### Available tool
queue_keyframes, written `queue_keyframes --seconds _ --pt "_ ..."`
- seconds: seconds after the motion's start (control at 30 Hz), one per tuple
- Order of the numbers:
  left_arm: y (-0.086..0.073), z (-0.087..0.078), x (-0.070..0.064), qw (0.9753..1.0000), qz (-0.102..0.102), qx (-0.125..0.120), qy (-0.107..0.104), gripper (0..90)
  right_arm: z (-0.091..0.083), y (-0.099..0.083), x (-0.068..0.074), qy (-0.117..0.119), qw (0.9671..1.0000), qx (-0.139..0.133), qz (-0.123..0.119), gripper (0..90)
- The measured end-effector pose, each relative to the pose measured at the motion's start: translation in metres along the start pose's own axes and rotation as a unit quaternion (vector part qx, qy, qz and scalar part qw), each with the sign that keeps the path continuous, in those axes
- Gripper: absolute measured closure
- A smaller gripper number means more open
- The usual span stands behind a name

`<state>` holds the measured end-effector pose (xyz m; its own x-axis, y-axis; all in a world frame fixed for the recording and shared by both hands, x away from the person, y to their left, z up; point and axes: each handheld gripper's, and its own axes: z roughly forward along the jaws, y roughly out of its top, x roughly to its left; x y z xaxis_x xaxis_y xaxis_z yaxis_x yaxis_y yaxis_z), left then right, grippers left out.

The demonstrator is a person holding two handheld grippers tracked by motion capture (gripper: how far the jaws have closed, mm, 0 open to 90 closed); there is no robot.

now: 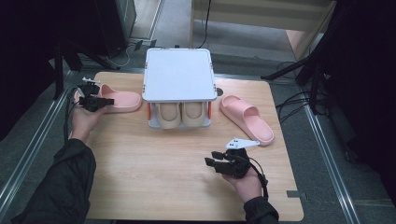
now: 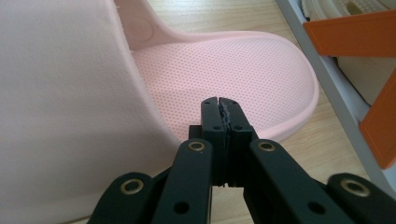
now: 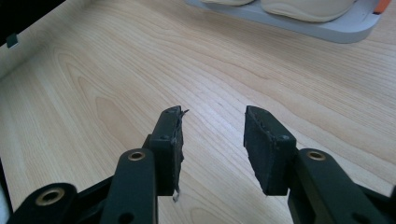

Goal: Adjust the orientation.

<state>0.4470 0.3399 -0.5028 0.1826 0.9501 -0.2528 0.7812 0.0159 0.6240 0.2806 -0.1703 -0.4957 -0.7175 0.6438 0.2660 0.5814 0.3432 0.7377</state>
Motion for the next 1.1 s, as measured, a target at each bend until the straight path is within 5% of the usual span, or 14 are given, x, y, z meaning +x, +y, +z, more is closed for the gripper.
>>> queue_keyframes --seconds 0.27,0.77,1.1 --pt "-0.009 -0.011 0.005 0.9999 0.002 0.003 0.015 89.7 0.007 0.005 0.001 0.012 0.9999 0.003 -0.002 57.6" --pt "-0.029 -0.032 0.028 0.9996 -0.026 0.008 0.01 89.0 0.025 0.016 0.007 0.036 0.9989 0.017 -0.025 57.4" --pt "-0.025 -0.06 0.024 0.9992 -0.034 -0.019 -0.005 60.0 0.027 0.018 0.007 0.038 0.9988 0.018 -0.026 57.3"
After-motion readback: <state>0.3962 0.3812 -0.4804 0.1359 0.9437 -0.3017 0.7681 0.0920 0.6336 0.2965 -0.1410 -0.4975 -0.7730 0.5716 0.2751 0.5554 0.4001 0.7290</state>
